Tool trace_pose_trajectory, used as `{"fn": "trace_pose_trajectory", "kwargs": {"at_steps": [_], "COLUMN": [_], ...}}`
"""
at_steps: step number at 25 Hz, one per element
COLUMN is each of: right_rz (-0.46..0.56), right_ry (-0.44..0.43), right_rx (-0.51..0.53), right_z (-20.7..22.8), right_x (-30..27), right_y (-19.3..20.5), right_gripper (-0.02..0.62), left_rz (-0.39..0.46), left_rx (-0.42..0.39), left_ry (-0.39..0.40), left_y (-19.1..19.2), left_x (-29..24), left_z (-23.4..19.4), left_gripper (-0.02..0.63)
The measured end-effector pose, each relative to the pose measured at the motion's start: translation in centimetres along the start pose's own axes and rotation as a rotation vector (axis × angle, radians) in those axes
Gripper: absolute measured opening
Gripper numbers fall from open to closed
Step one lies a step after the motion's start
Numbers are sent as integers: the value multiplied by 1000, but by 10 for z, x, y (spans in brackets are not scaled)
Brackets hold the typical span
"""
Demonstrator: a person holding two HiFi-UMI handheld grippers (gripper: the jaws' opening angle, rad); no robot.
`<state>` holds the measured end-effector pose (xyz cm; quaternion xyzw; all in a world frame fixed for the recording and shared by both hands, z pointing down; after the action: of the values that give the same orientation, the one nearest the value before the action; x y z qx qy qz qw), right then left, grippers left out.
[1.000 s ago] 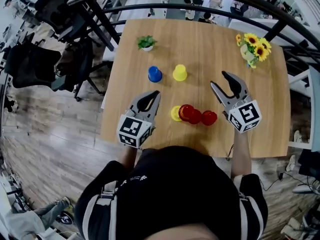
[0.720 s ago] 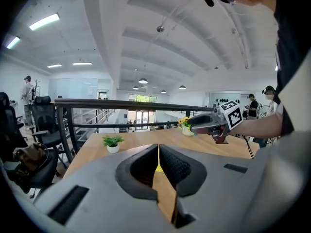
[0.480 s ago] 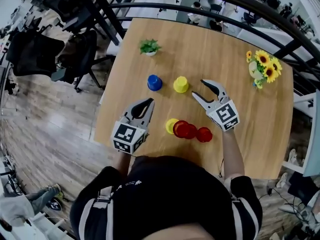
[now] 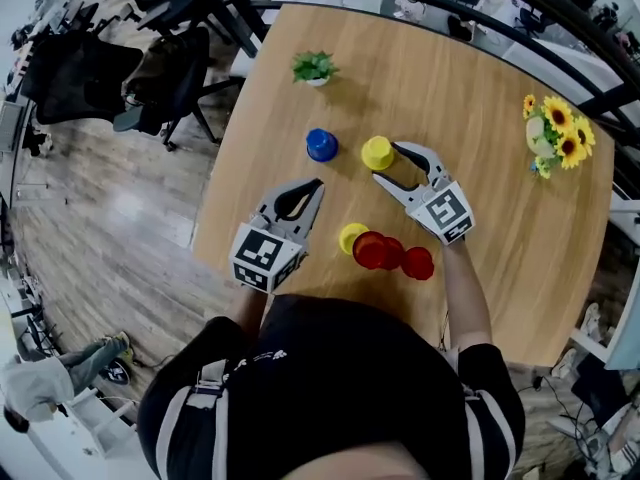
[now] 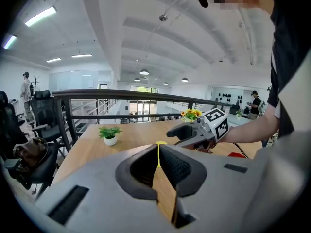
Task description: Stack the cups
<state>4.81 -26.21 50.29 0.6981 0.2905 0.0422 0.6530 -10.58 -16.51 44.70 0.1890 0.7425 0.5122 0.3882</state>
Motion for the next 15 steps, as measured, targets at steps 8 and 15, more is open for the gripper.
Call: {"fn": "trace_pose_trajectory", "kwargs": {"at_steps": [8, 15], "right_rz": [-51, -89], "right_ry": [79, 115], "right_rx": [-63, -83], "right_z": [12, 12], "right_x": [-26, -23], "right_y": [23, 24], "right_gripper": [261, 207], "left_rz": [-13, -5], "left_rx": [7, -1], "left_ry": [0, 1], "left_y": [4, 2], "left_x": [0, 4], "left_z": [-1, -1], "left_gripper": [17, 17]}}
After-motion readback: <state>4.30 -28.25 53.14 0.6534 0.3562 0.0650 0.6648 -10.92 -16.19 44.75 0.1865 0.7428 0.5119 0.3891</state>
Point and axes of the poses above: the fingertips, and each gripper's own axes: x backward along the fingers, z to its right, y out of its underside, the point moved 5 cm from there along x, backward along the fingers, and after that the axes turned 11 degrees about y, right-handed, at the moved point
